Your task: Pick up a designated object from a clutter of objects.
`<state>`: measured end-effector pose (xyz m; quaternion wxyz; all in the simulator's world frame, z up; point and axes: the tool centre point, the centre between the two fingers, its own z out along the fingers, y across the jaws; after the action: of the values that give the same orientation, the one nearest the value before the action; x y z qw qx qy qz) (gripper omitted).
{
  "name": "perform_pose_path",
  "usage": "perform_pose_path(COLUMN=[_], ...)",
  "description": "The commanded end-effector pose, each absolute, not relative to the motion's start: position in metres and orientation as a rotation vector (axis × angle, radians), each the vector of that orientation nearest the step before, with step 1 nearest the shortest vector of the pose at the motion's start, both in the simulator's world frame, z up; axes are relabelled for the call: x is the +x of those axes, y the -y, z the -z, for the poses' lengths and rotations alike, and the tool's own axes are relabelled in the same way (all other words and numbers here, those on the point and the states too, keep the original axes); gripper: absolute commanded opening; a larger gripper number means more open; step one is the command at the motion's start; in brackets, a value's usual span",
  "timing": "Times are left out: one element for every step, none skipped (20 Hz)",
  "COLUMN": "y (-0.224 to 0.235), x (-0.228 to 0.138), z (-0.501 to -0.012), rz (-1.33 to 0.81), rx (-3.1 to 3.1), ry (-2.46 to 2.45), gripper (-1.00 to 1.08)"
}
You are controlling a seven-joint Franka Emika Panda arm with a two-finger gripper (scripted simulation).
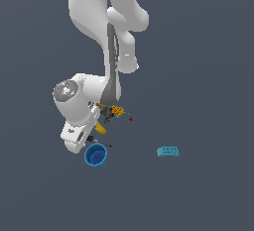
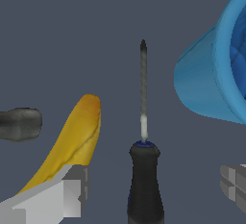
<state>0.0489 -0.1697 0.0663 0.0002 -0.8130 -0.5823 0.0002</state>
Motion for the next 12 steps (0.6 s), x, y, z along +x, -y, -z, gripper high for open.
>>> perform_pose_path(y=[0.170, 0.170, 0.170, 0.170, 0.170, 0.170, 0.170, 0.170, 0.170, 0.170, 0.170, 0.170], x=[0.049, 0.049, 0.049, 0.049, 0.049, 0.049, 0.049, 0.049, 0.048, 0.048, 0.048, 0.048], z=[-0.065, -0.066, -0.065, -0.064, -0.063, -0.060, -0.057, -0.054, -0.049, -0.045, -0.039, -0.034], rz=[0.000, -0.001, -0.001, -0.001, -0.001, -0.001, -0.001, 0.000, 0.000, 0.000, 0.000, 0.000], rx=[-2.548, -2.552, -2.552, -2.552, -2.552, -2.551, -2.551, -2.551, -2.551, -2.550, -2.550, -2.549], ry=[1.837, 1.832, 1.832, 1.832, 1.832, 1.833, 1.833, 1.834, 1.834, 1.835, 1.835, 1.836], gripper=[1.00, 1.00, 1.00, 1.00, 1.00, 1.00, 1.00, 1.00, 1.00, 1.00, 1.00, 1.00])
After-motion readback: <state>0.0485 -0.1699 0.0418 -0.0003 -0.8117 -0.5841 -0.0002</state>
